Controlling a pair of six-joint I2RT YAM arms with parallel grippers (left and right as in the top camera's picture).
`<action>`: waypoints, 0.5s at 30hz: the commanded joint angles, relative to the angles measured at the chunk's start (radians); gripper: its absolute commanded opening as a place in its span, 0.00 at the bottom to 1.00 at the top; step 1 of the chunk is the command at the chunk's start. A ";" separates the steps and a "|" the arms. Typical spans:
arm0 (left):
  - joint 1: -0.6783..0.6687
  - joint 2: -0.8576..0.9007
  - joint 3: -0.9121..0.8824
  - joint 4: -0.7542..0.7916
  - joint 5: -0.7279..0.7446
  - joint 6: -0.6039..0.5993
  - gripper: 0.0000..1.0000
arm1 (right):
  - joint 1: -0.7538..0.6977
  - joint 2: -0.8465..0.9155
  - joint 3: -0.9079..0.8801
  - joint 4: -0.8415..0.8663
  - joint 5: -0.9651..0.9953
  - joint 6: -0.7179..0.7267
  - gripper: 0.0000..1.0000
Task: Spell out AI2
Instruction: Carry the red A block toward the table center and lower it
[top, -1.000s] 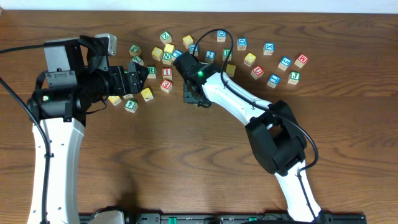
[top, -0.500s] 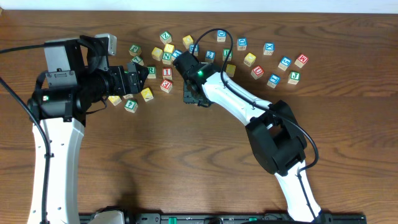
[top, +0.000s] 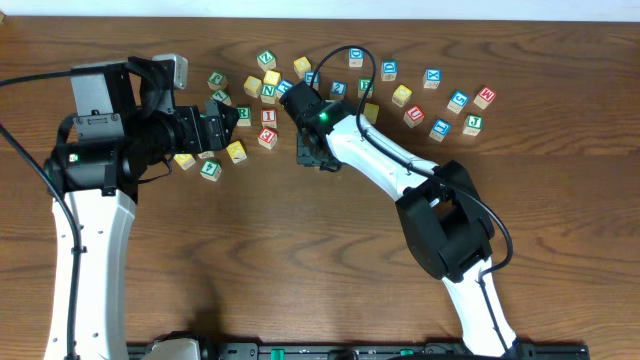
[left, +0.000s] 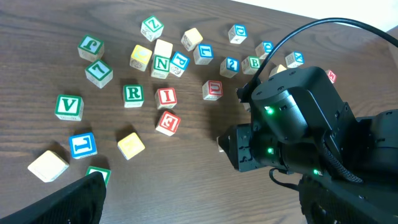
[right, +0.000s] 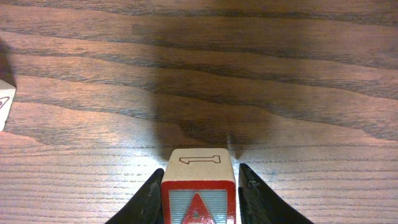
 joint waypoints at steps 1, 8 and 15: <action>-0.001 0.011 0.013 -0.002 0.013 0.006 0.98 | -0.004 0.014 0.021 -0.004 0.009 -0.005 0.32; -0.001 0.011 0.013 -0.002 0.013 0.006 0.98 | -0.004 0.014 0.021 -0.004 0.009 -0.005 0.31; -0.001 0.011 0.013 -0.002 0.013 0.006 0.98 | -0.007 0.014 0.021 -0.011 0.009 0.011 0.34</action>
